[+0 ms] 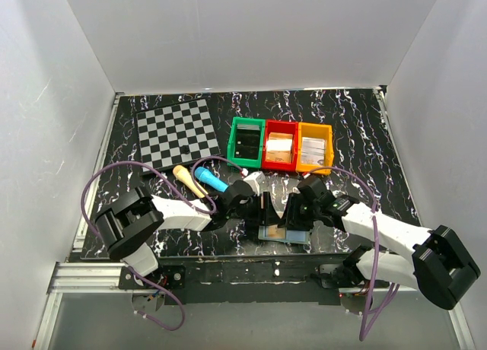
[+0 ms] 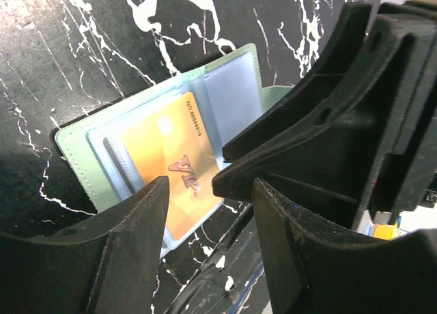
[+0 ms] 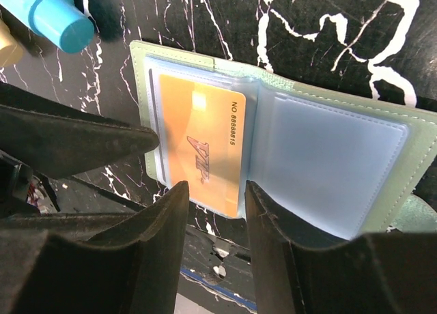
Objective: Take the credit cards out of the card holder
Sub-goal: Remove the credit card from the card holder.
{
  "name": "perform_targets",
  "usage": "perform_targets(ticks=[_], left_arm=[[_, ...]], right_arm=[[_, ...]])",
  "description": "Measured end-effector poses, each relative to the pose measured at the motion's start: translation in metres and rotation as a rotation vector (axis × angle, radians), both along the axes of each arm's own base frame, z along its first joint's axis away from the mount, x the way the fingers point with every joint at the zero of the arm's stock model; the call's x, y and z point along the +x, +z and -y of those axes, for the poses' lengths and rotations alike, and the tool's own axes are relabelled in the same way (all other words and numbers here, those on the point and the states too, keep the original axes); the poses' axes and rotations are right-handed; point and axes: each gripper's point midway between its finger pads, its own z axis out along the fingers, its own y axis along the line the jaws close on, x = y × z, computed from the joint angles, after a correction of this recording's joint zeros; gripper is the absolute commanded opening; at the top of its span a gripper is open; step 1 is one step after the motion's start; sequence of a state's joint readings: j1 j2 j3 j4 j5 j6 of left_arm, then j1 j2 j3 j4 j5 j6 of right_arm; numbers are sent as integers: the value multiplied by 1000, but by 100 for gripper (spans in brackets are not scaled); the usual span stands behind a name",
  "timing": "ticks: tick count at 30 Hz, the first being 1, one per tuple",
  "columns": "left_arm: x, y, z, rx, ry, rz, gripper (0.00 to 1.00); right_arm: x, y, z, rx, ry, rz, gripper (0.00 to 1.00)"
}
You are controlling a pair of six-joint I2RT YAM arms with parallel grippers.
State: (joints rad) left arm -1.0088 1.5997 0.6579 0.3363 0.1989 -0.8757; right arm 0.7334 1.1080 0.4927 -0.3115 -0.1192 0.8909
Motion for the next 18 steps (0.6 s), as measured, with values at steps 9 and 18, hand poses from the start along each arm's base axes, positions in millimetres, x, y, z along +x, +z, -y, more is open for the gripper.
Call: perform_targets(ticks=[9,18], left_arm=[[-1,-16,-2,33,-2,-25,51],[-2,-16,-1,25,8,-43,51]], right_arm=[[-3,-6,2,-14,3,-15,47],[-5,-7,2,0,9,-16,45]])
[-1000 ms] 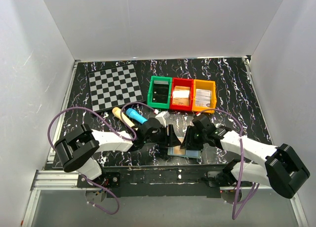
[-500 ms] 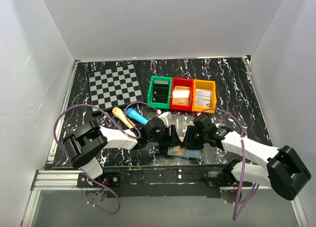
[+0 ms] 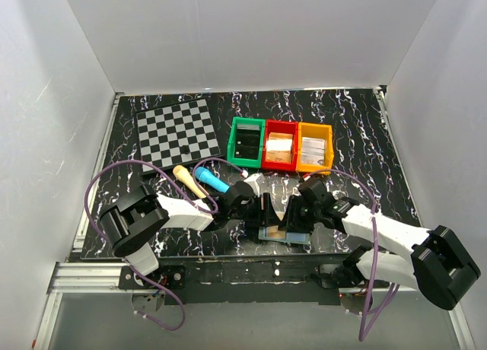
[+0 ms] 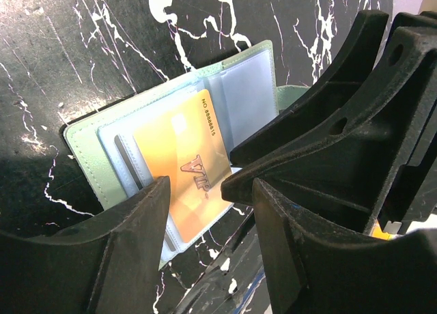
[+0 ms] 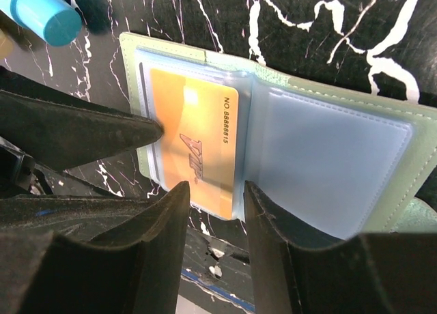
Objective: Take the credit cards out of the card holder
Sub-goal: Remove the credit card from the card holder.
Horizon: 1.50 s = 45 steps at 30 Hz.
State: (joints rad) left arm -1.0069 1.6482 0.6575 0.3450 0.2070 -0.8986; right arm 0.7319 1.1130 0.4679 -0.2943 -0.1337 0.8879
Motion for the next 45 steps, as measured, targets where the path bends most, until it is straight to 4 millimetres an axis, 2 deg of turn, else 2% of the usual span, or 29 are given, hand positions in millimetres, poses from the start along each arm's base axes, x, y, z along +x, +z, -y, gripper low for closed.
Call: perform_targets(ticks=[16,29,36,45], left_arm=[[2,-2,4,-9,12,-26,51],[4,-2,5,-9,24,-41,50],[5,-2,5,-8,24,-42,50],[5,-3,4,-10,28,-44,50]], right_arm=[[-2,-2,-1,79,-17,4,37],[5,11,4,162,-61,86,36],[6,8,3,181,-74,72,41],[6,0,5,200,-100,49,42]])
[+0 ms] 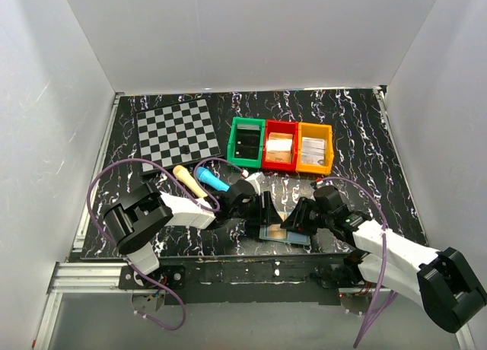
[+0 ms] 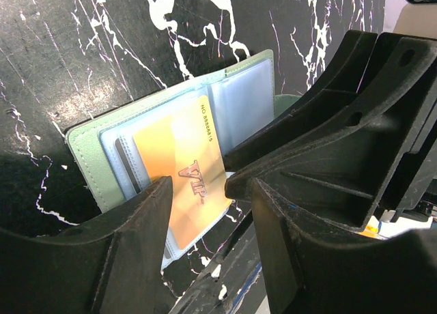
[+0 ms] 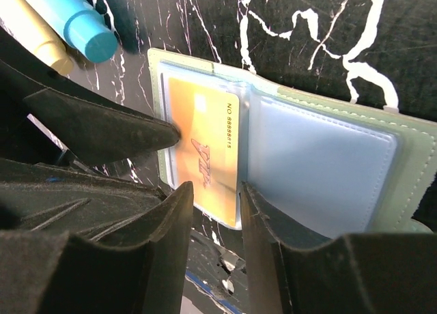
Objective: Take the credit cards out of the card holder
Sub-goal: Remove the credit card from the card holder.
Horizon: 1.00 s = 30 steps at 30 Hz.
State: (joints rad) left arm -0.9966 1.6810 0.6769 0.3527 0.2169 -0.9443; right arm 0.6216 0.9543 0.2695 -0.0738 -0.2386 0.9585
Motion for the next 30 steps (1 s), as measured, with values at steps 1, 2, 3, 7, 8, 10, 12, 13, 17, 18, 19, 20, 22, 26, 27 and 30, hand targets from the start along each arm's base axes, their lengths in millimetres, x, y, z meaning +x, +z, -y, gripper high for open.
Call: perform_targets(ticks=[1,2,3,7,8,10,12,13,17,18,19,20,22,26,27,30], left_arm=[[0,0,0,0,1,0,50],[0,0,0,0,2,0,49],[0,0,0,-1,3,-1,49],[0,0,-1,-1,6,-2,48],[0,0,-1,-1,7,-2,48],[1,-1,-1,-2,8,-2,49],[1,-1,-1,-2,8,-2,48],[0,-1,-1,-2,9,-3,48],[1,-1,-1,-2,12,-3,48],[1,-1,-1,-1,12,-3,48],[1,-1,-1,-1,12,-3,48],[1,-1,-1,-1,12,-3,48],[1,-1,-1,-1,12,-3,48],[1,-1,-1,-1,12,-3,48],[1,-1,-1,-1,12,-3,48],[1,-1,-1,-1,12,-3,48]], right_arm=[[0,1,0,6,-5,3,42],[1,1,1,11,-8,6,42],[2,3,0,19,-11,13,42],[6,6,0,41,-18,34,42],[6,6,0,43,-19,34,42],[6,5,-1,51,-18,35,42],[5,3,-1,58,-17,31,42],[5,1,-1,59,-18,29,42],[5,1,-1,65,-20,25,42],[5,1,-1,65,-21,25,42],[6,1,-1,65,-24,26,42],[6,1,0,65,-26,28,43],[6,2,0,64,-28,33,47],[6,2,2,59,-29,35,49],[6,2,2,58,-29,34,49],[6,1,2,57,-31,32,47]])
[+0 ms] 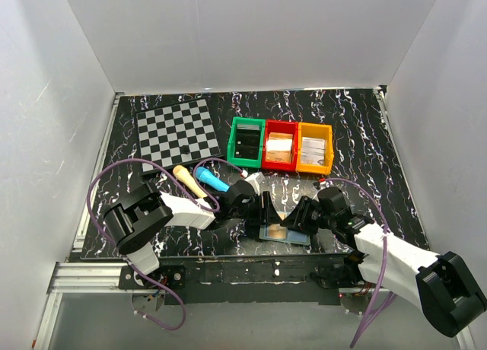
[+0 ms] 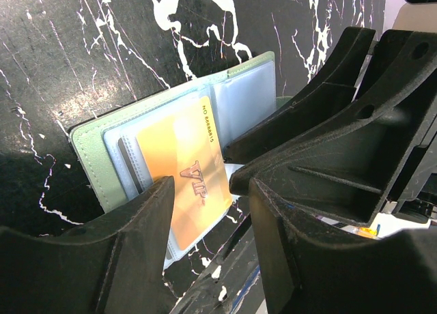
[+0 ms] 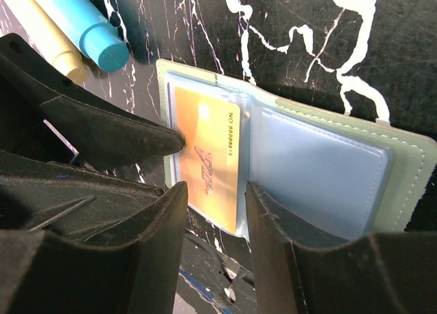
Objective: Take the credit cards out of the card holder
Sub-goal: Remove the credit card from the card holder.
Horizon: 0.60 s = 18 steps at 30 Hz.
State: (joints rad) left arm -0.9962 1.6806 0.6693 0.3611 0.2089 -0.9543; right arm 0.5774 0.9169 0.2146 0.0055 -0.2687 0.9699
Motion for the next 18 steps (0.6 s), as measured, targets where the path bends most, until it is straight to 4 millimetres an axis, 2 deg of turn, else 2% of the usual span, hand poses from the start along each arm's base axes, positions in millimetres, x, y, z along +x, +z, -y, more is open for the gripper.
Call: perform_targets(ticks=[8,18], left_arm=[[0,0,0,0,-1,0,48],[0,-1,-1,3,1,-1,43]], right_arm=[[-2,0,-5,18,23,-12,40],[-2,-1,-6,30,30,-12,31]])
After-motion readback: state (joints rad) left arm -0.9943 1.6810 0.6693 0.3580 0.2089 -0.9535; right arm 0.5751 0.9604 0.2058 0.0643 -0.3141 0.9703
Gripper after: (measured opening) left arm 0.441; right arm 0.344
